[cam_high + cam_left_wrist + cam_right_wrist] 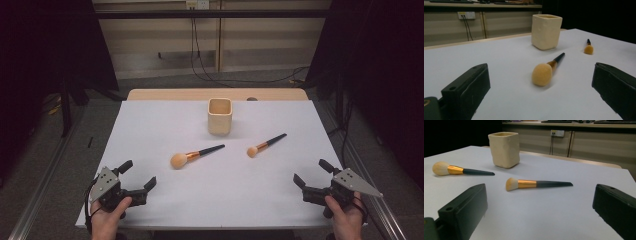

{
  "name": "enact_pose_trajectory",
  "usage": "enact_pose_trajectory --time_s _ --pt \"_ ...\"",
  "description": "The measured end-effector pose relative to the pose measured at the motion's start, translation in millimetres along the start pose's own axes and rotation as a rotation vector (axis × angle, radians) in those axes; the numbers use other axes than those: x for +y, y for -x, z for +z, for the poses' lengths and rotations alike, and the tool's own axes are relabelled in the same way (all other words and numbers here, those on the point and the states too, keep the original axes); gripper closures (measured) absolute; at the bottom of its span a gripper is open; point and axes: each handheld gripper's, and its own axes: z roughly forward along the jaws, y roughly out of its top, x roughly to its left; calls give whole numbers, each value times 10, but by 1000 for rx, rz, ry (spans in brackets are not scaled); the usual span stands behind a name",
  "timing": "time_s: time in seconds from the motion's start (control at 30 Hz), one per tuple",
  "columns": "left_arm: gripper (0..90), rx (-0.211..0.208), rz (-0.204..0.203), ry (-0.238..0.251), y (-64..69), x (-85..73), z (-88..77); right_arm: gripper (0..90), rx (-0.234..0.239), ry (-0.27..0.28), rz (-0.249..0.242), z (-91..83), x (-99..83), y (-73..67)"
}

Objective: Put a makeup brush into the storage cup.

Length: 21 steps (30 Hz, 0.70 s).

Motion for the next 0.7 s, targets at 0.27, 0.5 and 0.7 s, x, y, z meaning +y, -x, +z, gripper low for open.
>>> enact_pose_trajectory --time_s 0.27,0.5,0.7 --pt "21 -2 13 0 37 22 -3 0 11 -7 9 8 -3 3" --pt "21 -9 14 -19 49 21 53 0 23 -11 16 11 -16 5" --pt "21 -39 15 -9 75 46 73 0 22 -20 10 44 -25 -2"
